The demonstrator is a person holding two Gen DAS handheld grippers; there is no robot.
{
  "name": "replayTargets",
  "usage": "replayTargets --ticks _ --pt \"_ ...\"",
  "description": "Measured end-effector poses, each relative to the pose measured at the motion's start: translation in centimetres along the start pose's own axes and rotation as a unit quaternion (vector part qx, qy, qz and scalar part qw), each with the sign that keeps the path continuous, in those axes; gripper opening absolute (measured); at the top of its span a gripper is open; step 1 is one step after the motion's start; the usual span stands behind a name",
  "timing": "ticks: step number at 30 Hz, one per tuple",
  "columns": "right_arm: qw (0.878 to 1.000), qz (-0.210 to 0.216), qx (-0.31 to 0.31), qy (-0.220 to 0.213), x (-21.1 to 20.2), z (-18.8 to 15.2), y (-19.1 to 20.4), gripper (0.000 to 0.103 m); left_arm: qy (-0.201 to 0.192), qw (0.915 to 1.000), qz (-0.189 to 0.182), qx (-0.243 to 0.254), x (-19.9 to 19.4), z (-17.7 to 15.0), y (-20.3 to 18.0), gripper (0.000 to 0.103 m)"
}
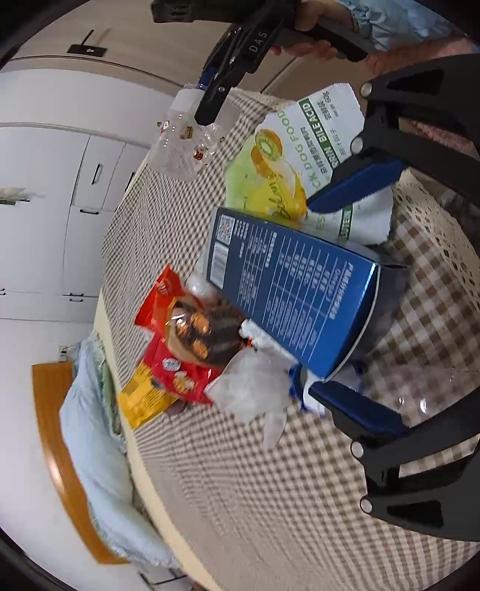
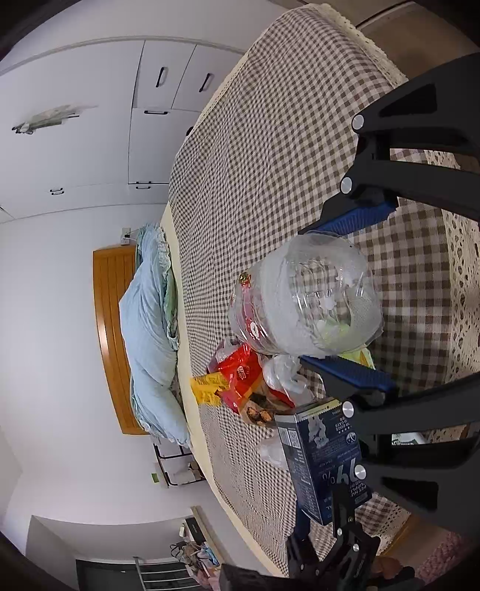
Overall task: Collect trash
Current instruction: 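Grasp the clear plastic bottle with the right tool while left reaches the blue box, then close the left tool on the blue box while right holds the bottle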
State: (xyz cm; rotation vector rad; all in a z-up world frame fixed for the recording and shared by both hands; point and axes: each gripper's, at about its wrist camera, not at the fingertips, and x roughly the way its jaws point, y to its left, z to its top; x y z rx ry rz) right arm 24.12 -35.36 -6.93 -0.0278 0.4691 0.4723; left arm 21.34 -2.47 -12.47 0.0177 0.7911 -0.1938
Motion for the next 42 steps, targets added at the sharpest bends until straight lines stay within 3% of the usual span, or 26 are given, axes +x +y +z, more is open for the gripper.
replayTargets --ticks 2,10,18,25,26,28,36,42 --pt "1.0 0.001 -0.002 0.001 -0.1 -0.1 0.0 0.06 0.005 0.9999 -0.014 -0.005 0.2 -0.2 -0.1 0.068" --pt "1.0 0.001 -0.004 0.002 -0.2 -0.2 -0.2 0.06 0.008 0.9993 -0.026 0.028 -0.2 -1.5 -2.3 0.068" --pt "1.0 0.0 -0.005 0.005 -0.3 -0.5 -0.3 0.06 0.004 0.9988 -0.028 -0.041 1.0 -2.6 -0.9 0.067" --pt "1.0 0.001 -0.009 0.006 -0.2 -0.6 -0.1 0.061 -0.013 0.9975 -0.041 -0.057 0.4 -2.1 -0.9 0.067" --pt "1.0 0.001 -0.01 0.007 -0.2 -0.6 -0.1 0.061 -0.012 0.9974 -0.041 -0.058 0.5 -2.0 -0.9 0.062" --pt "1.0 0.001 -0.01 0.007 -0.2 -0.6 -0.1 0.061 -0.009 0.9973 -0.035 -0.064 0.6 -2.0 -0.8 0.06" --pt "1.0 0.002 -0.012 0.008 -0.1 -0.6 0.0 0.061 -0.057 0.995 -0.028 -0.077 -2.4 -1.4 -1.2 0.058" --pt "1.0 0.004 -0.015 0.006 -0.1 -0.5 0.2 0.061 -0.092 0.9938 0.004 -0.063 -5.2 -0.9 -2.1 0.057"
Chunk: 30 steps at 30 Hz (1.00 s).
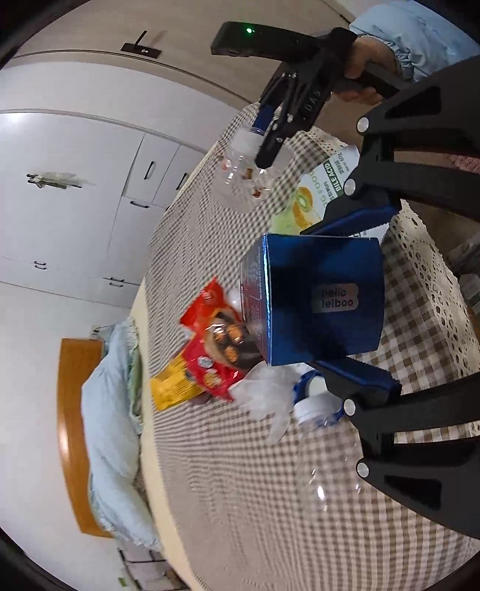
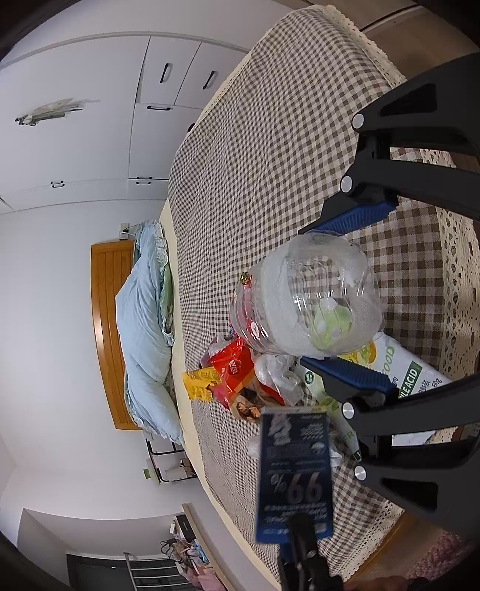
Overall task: Collect trash
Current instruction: 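Close the left tool on the blue box while right holds the bottle, then carry the blue box and clear bottle down toward the trash bag with both tools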
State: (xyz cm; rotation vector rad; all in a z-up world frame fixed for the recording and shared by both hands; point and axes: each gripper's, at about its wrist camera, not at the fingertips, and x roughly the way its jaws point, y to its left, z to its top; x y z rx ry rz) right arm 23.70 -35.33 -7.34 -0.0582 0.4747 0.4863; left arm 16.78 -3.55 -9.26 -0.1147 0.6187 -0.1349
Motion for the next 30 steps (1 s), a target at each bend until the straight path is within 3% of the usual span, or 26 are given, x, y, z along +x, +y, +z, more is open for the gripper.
replayTargets --ticks 7,10,18,30 --pt "1.0 0.0 0.003 -0.023 -1.3 0.0 0.3 0.061 -0.054 0.9982 0.025 0.014 -4.1 -0.1 -0.7 0.057" --pt "0.999 0.009 0.005 -0.037 -2.5 0.1 0.7 0.061 -0.061 0.9979 0.015 0.012 -5.8 -0.3 -0.9 0.057" --pt "0.997 0.026 -0.007 -0.069 -6.5 -0.8 2.1 0.061 -0.056 0.9984 0.01 0.007 -8.3 -1.6 -1.1 0.057" --pt "0.995 0.05 -0.049 -0.071 -8.9 -3.0 4.9 0.061 -0.031 0.9994 0.007 0.014 -10.3 -3.7 -1.4 0.057"
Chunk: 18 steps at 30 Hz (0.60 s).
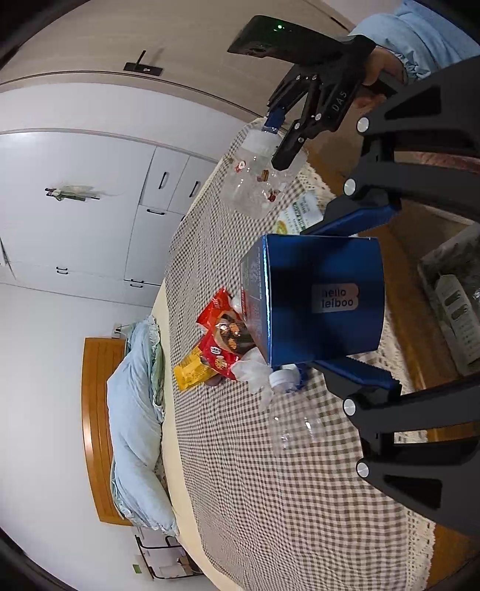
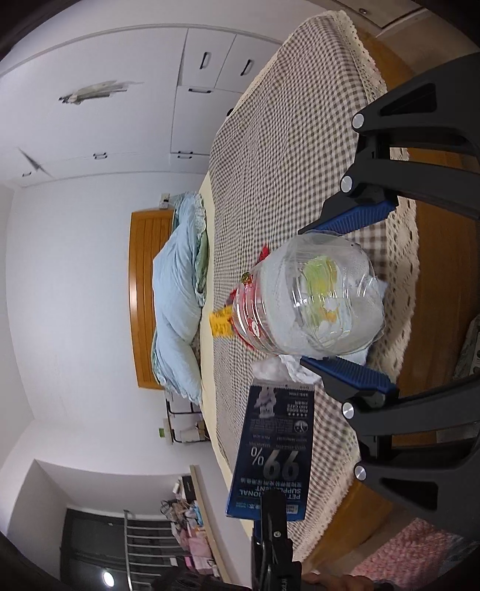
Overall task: Collect trash
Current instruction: 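Carry the blue box and clear bottle down toward the trash bag with both tools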
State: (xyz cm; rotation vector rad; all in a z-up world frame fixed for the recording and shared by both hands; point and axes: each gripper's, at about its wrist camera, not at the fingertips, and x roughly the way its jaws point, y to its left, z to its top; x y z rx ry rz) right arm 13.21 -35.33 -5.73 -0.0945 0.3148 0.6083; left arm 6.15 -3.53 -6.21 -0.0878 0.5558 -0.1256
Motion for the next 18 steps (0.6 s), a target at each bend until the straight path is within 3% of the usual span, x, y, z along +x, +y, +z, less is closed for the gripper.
replayTargets --ticks 10,18 --pt "0.999 0.034 -0.027 0.023 -0.1 -1.1 2.6 0.061 0.028 0.9995 0.003 0.015 -1.8 -2.4 0.1 0.057" --pt "0.996 0.052 -0.033 0.07 -0.3 -3.0 4.8 0.061 0.042 0.9989 0.011 0.017 -2.8 -4.3 0.3 0.057"
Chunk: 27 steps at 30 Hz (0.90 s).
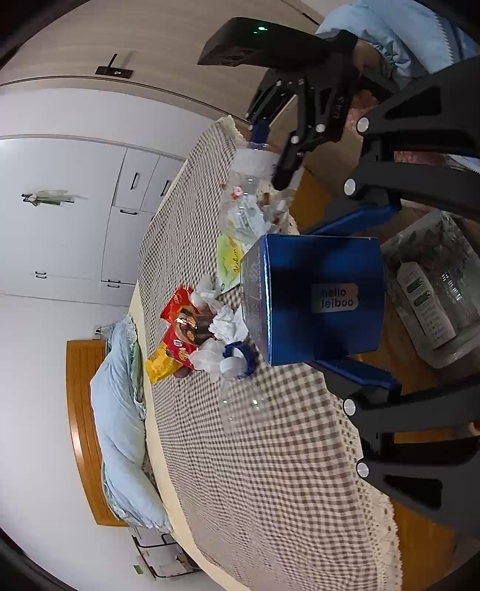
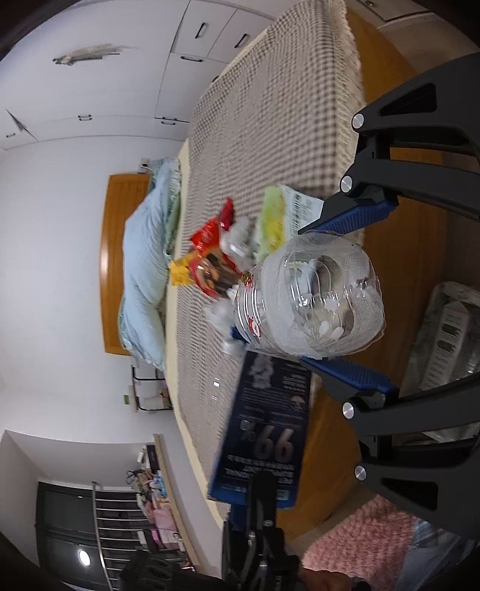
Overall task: Collect trash
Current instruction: 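Carry the blue box and clear bottle down toward the trash bag with both tools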
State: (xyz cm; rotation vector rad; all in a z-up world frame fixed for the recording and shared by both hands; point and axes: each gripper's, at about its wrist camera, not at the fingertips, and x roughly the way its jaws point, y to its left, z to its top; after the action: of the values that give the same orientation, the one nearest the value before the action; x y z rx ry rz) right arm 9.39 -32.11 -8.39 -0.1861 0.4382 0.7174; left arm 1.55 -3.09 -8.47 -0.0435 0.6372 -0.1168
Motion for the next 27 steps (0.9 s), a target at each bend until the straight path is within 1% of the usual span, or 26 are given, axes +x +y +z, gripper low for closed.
replayTargets --ticks 7,13,18,22,27 --pt "0.999 0.004 0.0 0.042 0.2 -1.3 1.2 0.061 0.02 0.9997 -0.004 -0.011 0.6 -1.9 0.1 0.057" --pt "0.998 -0.002 0.006 0.055 0.1 -2.0 1.6 0.061 0.031 0.9993 -0.007 -0.016 1.2 -3.1 0.0 0.057" --pt "0.997 -0.003 0.008 0.071 0.2 -2.6 1.9 0.061 0.037 0.9992 -0.006 -0.014 1.5 -3.7 0.0 0.057" --pt "0.996 -0.003 0.005 0.084 0.4 -3.1 2.2 0.061 0.05 0.9987 -0.005 -0.007 2.3 -4.3 0.1 0.057" --pt "0.994 -0.006 0.003 0.109 1.0 -3.8 2.5 0.061 0.06 0.9982 -0.005 0.001 2.7 -5.2 0.2 0.057"
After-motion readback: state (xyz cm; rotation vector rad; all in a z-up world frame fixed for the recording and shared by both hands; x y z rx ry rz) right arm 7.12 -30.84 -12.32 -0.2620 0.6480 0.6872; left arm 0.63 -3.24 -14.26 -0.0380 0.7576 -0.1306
